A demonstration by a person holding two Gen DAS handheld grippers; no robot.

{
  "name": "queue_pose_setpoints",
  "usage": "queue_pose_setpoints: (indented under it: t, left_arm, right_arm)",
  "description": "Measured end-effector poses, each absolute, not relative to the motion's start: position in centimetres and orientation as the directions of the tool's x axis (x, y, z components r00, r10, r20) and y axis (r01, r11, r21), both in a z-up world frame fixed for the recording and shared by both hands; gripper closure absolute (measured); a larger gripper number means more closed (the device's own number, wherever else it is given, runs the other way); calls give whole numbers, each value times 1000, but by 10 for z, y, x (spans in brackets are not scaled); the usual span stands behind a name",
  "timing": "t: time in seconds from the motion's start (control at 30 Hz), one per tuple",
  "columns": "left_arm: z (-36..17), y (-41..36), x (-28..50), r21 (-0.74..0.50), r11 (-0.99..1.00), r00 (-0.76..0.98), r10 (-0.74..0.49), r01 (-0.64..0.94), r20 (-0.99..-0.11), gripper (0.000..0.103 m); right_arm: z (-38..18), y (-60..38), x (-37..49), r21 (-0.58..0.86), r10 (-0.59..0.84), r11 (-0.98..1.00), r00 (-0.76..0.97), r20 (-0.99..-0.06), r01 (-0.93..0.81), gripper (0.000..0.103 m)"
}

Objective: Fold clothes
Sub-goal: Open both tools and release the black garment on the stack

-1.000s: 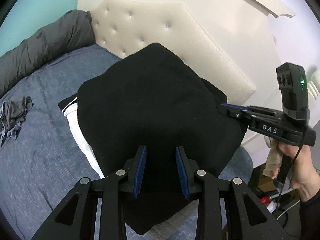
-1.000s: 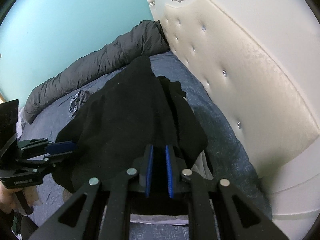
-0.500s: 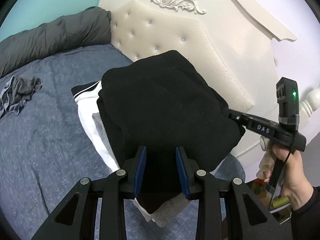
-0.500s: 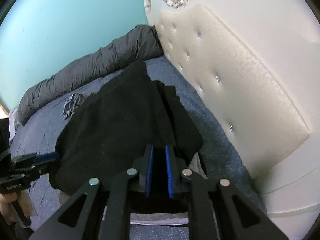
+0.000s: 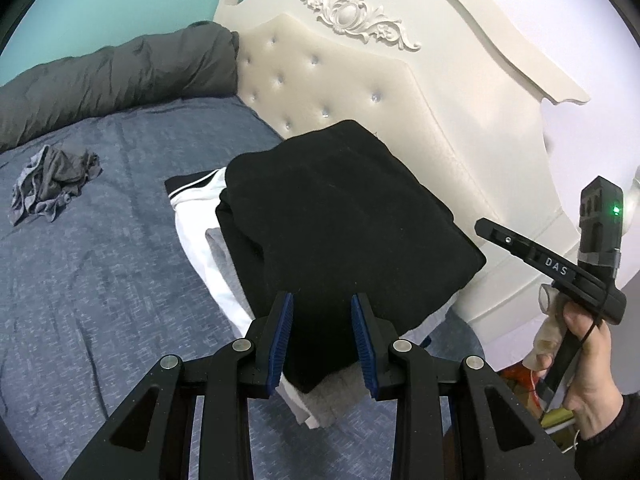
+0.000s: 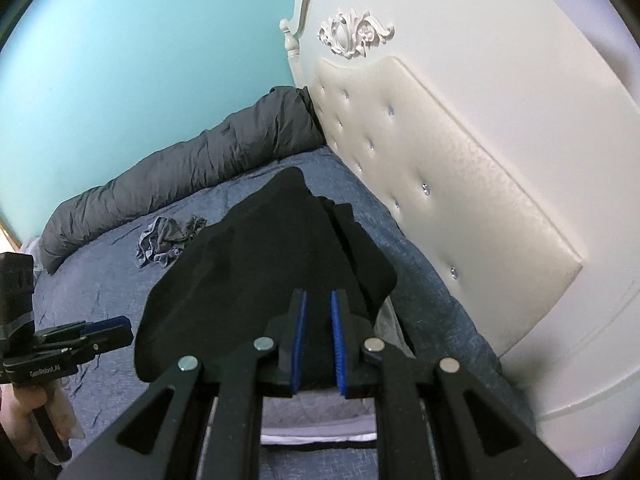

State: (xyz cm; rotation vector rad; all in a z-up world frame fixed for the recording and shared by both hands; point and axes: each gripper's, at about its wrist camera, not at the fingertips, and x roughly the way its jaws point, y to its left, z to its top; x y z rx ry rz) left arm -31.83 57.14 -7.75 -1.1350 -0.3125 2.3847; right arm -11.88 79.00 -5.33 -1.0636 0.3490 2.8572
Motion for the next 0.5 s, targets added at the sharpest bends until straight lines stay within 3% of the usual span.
queue_pose_setpoints:
  t: [0.5]
  left_arm:
    - [-32,556,-273,-344,-876,-592,482,-339,-646,68]
  right_arm:
    - [-27,754,-72,219,5,-961,-797,-604,-172,89]
